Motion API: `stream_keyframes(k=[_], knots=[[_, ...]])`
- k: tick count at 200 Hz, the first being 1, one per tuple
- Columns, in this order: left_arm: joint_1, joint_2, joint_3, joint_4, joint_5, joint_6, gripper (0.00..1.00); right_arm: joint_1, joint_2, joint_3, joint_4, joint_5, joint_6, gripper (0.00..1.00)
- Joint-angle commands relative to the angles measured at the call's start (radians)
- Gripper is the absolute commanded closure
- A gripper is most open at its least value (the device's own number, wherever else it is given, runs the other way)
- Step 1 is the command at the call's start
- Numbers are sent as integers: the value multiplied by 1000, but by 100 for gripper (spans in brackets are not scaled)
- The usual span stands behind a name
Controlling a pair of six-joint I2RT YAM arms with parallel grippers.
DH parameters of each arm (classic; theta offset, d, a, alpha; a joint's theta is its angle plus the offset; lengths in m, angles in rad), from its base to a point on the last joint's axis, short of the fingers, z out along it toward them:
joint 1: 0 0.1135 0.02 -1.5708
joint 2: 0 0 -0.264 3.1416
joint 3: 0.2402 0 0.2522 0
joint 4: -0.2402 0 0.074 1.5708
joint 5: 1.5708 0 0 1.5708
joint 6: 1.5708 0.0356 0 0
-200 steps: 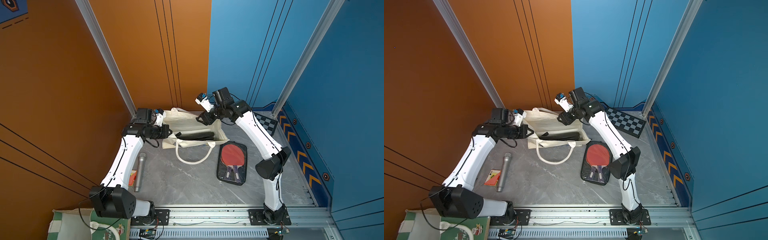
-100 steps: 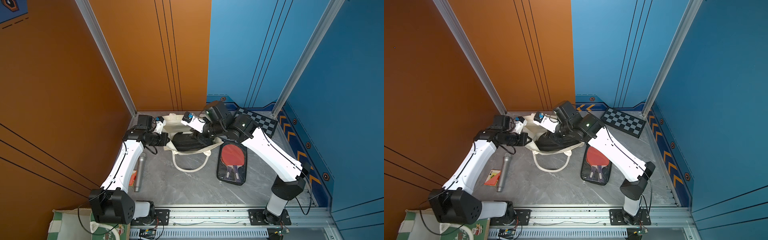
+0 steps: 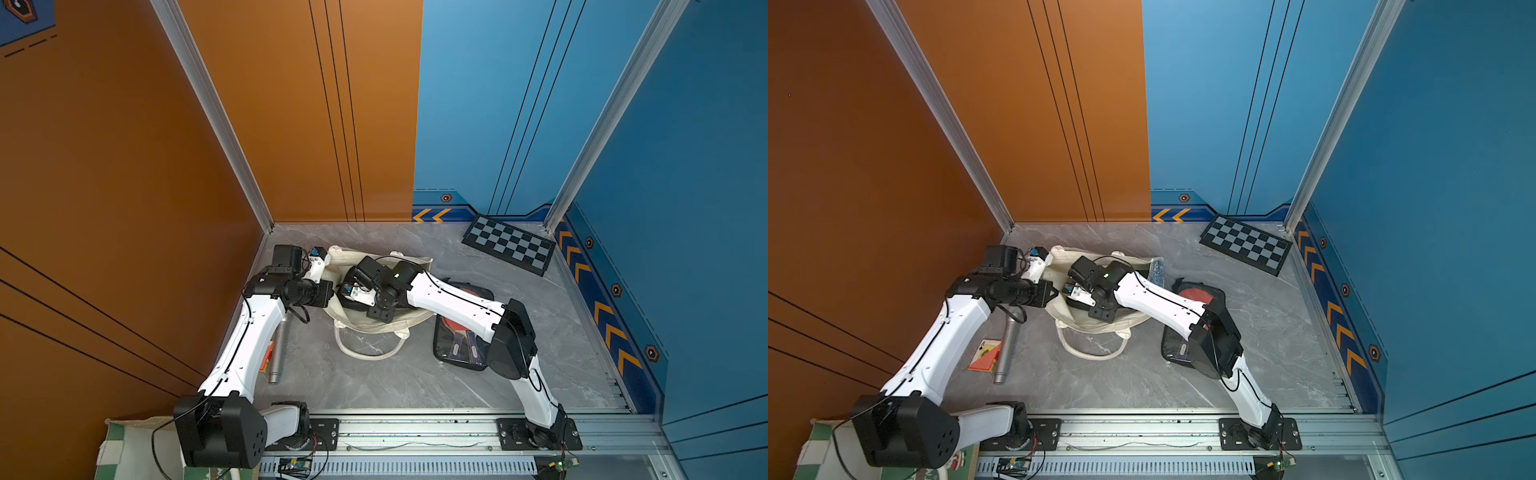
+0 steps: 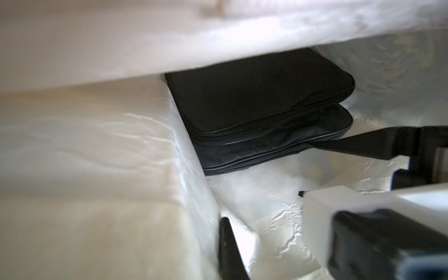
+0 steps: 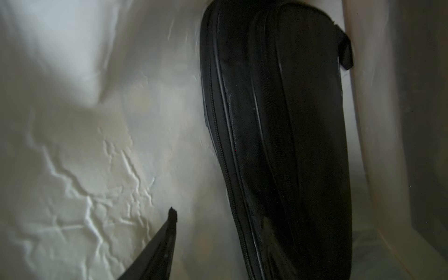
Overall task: Remove the ping pong set from the canvas bag
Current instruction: Pick up the ping pong set from the canvas bag.
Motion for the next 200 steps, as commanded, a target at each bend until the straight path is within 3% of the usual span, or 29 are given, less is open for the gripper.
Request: stream_keyframes(k=[1,28,50,75,181,190,200], knots=[[15,-21,-22,5,-13,46,100,32,3,-22,28,161,-27,40],[17,-29,-32,16,10,48,100,36,45,-11,107,320,-28,39],[20,-37,-38,19,16,53,100,19,66,23,128,359,-21,40],[27,-49,-47,19,41,65,100,-1,117,33,159,489,-60,42],[35,-38,-9,18,82,43,100,-38,205,69,197,527,-134,53],[36,-36,0,18,87,35,100,-38,219,69,198,532,-145,57],[35,-32,12,17,94,23,100,-44,223,69,197,528,-143,72]])
